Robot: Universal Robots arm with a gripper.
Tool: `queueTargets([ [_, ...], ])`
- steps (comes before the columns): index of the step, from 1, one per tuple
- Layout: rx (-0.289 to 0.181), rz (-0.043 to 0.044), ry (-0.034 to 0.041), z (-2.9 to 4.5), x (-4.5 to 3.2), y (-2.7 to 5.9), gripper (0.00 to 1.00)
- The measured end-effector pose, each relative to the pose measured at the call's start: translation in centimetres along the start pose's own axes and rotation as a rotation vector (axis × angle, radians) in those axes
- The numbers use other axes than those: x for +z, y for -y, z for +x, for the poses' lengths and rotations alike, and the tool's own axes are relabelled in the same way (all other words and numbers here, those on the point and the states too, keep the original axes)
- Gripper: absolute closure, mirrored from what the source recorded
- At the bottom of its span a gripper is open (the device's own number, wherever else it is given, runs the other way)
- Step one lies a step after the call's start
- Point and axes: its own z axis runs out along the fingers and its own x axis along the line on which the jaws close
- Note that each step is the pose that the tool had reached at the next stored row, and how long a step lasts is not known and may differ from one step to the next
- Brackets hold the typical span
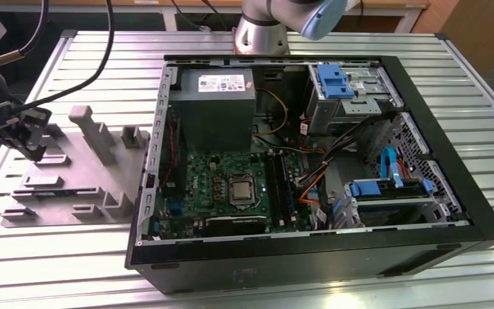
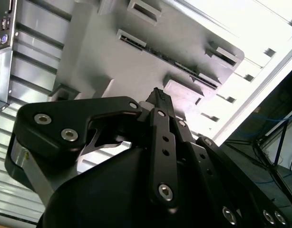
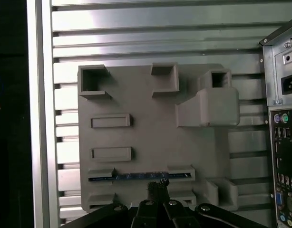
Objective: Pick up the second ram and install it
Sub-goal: 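Reach for the second ram, then pick up the second ram and move it above second insertion slot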
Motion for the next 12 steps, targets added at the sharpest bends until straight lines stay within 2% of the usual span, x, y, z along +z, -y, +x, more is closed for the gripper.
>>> queueTargets([
  [4,0.0,0.0,0.0,0.32,0.38,0.22,0.89],
  [12,0.0,0.0,0.0,0.37,0.47,0.23,0.89],
])
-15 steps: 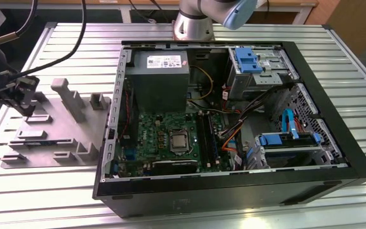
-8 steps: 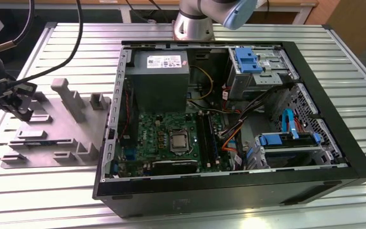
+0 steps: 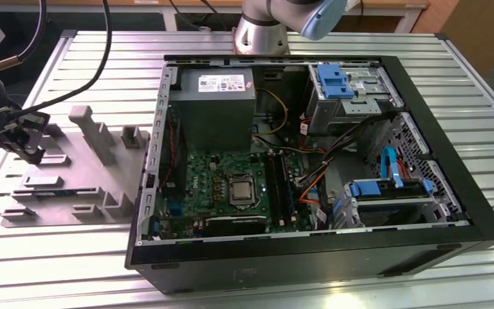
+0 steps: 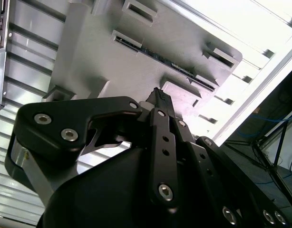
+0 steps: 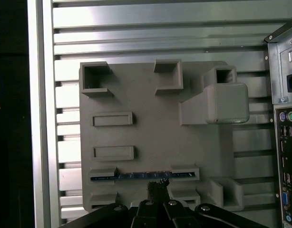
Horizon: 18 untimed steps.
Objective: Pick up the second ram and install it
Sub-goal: 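Pick up the second ram and move it above second insertion slot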
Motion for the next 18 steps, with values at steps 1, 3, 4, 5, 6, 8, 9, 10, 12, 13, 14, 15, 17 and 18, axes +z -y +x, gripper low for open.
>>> queueTargets([
  [1,0.0,0.0,0.0,0.0,0.0,0.0,0.89],
  [3,0.0,0.0,0.0,0.0,0.01,0.0,0.89],
  [4,0.0,0.0,0.0,0.0,0.01,0.0,0.89],
  [5,0.0,0.0,0.0,0.0,0.01,0.0,0.89],
  [6,0.0,0.0,0.0,0.01,0.01,0.0,0.89],
  [8,-0.006,-0.0002,-0.0004,0.01,0.02,0.0,0.89],
  [9,-0.016,-0.0005,-0.0009,0.01,0.02,0.0,0.89],
  [10,-0.029,-0.0008,-0.0015,0.01,0.02,-0.01,0.89],
  [12,-0.064,-0.0018,-0.0032,0.01,0.04,0.0,0.89],
  [13,-0.081,-0.0023,-0.0041,0.01,0.05,0.0,0.89],
  [14,-0.099,-0.0027,-0.005,0.01,0.05,0.0,0.89],
  [15,-0.118,-0.0032,-0.0059,0.01,0.07,0.0,0.89],
  [17,-0.155,-0.0042,-0.0078,0.01,0.09,0.0,0.89],
  [18,-0.173,-0.0047,-0.0088,0.01,0.1,0.0,0.89],
])
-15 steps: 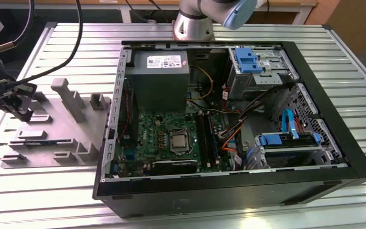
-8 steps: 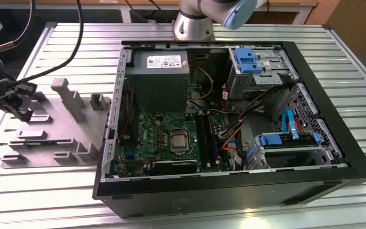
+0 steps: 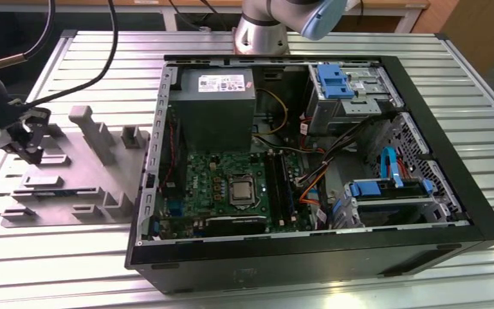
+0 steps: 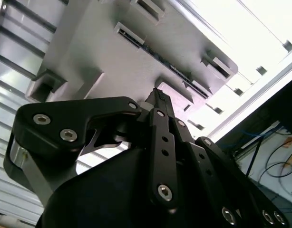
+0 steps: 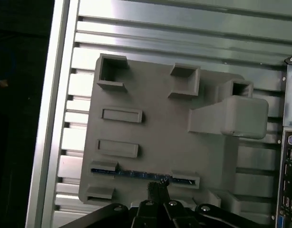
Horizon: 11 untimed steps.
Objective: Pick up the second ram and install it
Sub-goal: 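Pick up the second ram and move it above second insertion slot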
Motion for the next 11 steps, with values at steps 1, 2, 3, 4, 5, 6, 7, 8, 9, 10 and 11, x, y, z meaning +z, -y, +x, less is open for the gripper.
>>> queueTargets([
  [1,-0.018,-0.0005,-0.0009,0.0,0.01,0.0,0.89],
  [2,-0.036,-0.001,-0.0018,0.0,0.02,0.0,0.89],
  [3,-0.054,-0.0015,-0.0027,0.0,0.04,0.0,0.89],
  [4,-0.072,-0.002,-0.0035,0.0,0.05,0.0,0.89],
  [5,-0.092,-0.0025,-0.0046,0.0,0.06,0.0,0.89],
  [6,-0.11,-0.003,-0.0054,0.0,0.08,0.01,0.89],
  [7,-0.127,-0.0034,-0.0064,0.0,0.09,0.01,0.89],
  [8,-0.146,-0.0039,-0.0073,0.0,0.1,0.01,0.89],
  [9,-0.163,-0.0044,-0.0082,0.0,0.11,0.01,0.89],
  [10,-0.181,-0.0048,-0.0091,0.0,0.12,0.01,0.89],
  [11,-0.199,-0.0054,-0.01,0.0,0.14,0.01,0.89],
])
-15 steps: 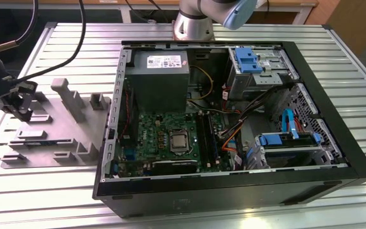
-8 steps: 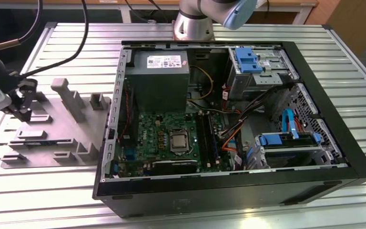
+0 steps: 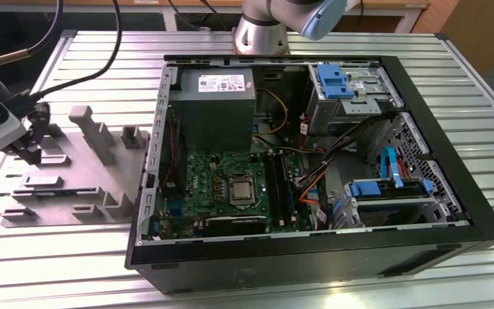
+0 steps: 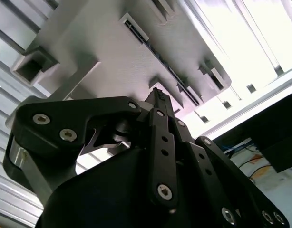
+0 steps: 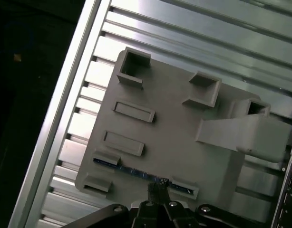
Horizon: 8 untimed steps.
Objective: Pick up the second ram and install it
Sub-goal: 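Pick up the second ram and move it above second insertion slot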
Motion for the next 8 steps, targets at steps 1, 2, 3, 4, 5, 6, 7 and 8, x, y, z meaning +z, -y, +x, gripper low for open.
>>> queueTargets([
  [1,-0.019,-0.0005,-0.0009,0.0,0.01,0.0,0.89],
  [2,-0.037,-0.001,-0.0019,0.0,0.03,0.0,0.89],
  [3,-0.055,-0.0014,-0.0028,0.0,0.04,0.0,0.89],
  [4,-0.073,-0.0019,-0.0036,0.0,0.05,0.0,0.89],
  [5,-0.091,-0.0024,-0.0046,0.0,0.06,0.0,0.89],
  [6,-0.109,-0.0029,-0.0055,0.0,0.08,0.01,0.89],
  [7,-0.128,-0.0034,-0.0064,0.0,0.1,0.01,0.89],
  [8,-0.146,-0.0039,-0.0072,0.0,0.12,0.01,0.89],
])
